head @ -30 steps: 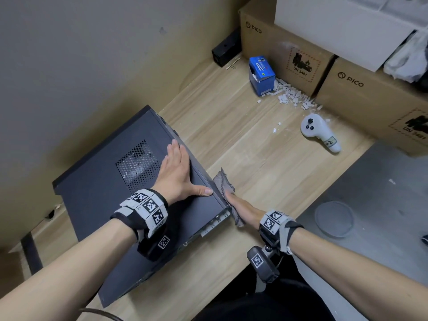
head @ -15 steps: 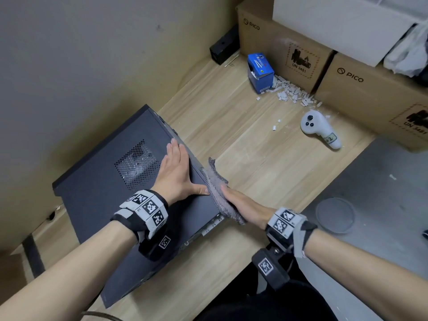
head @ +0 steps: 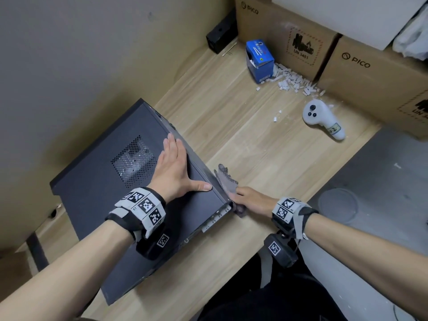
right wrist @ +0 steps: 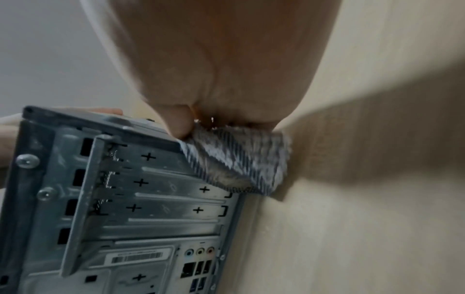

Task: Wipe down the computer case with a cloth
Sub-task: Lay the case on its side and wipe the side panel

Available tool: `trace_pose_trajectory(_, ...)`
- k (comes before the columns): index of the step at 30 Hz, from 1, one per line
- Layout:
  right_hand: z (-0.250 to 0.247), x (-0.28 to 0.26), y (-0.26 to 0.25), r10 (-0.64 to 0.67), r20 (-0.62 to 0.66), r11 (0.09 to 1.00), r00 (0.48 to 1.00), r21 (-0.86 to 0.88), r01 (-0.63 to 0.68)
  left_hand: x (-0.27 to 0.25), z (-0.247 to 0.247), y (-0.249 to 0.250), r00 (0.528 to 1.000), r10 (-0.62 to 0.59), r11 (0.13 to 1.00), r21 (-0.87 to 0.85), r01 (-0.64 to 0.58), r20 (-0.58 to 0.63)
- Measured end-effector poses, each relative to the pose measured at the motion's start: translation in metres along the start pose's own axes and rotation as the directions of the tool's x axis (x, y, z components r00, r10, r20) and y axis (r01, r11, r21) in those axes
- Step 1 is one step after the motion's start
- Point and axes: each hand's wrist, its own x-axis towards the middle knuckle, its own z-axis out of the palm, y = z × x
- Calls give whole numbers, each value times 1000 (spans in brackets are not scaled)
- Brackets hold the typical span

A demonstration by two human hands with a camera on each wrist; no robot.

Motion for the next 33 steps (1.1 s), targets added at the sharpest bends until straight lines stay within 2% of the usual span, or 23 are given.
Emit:
trace_pose_trajectory(3,-10,-6,14,-54,-53,998,997,-23,53,-1,-2,0,1000,0,1000,-2,0,-6)
trace_pose_trajectory(7,-34,-20,2,-33,-24,998,999,-50,32,-1,-2,1,1000,3,1000,-14,-3,-9)
trace_pose_trajectory(11,-68,-16,-33,-62,-240,972,969,204,113,-2,-2,1,1000,2,1000,-16,-3,-9)
trace_pose_trajectory(13,-75,-5,-49,-51,-270,960,962,253,122,-2,-1,1,1000,5,1000,-18,-6,-13)
trace_pose_trajectory(15,-71,9,-59,-35,-270,969,962,226,99,0,-1,-1,1000,9,1000,-15,-9,-20)
trace_pose_trajectory(18,-50,29,-65,14,-200,976,980,215,30,0,0,-1,1000,9,1000,-12,-9,-18)
trace_pose_trajectory(22,-10,40,-48,65,13,967,998,248,-66,-1,0,-1,1000,4,1000,-5,-4,-16)
trace_pose_trajectory(27,-11,10,-35,68,76,968,995,237,-84,0,-1,-1,1000,10,1000,-9,-11,-25)
trace_pose_trajectory(30,-18,-3,-17,6,92,951,996,308,-34,-2,-2,0,1000,5,1000,-15,-6,-23)
trace_pose_trajectory(33,-15,-18,-20,-66,77,940,995,340,36,-4,-4,1,1000,-4,1000,-28,4,-26)
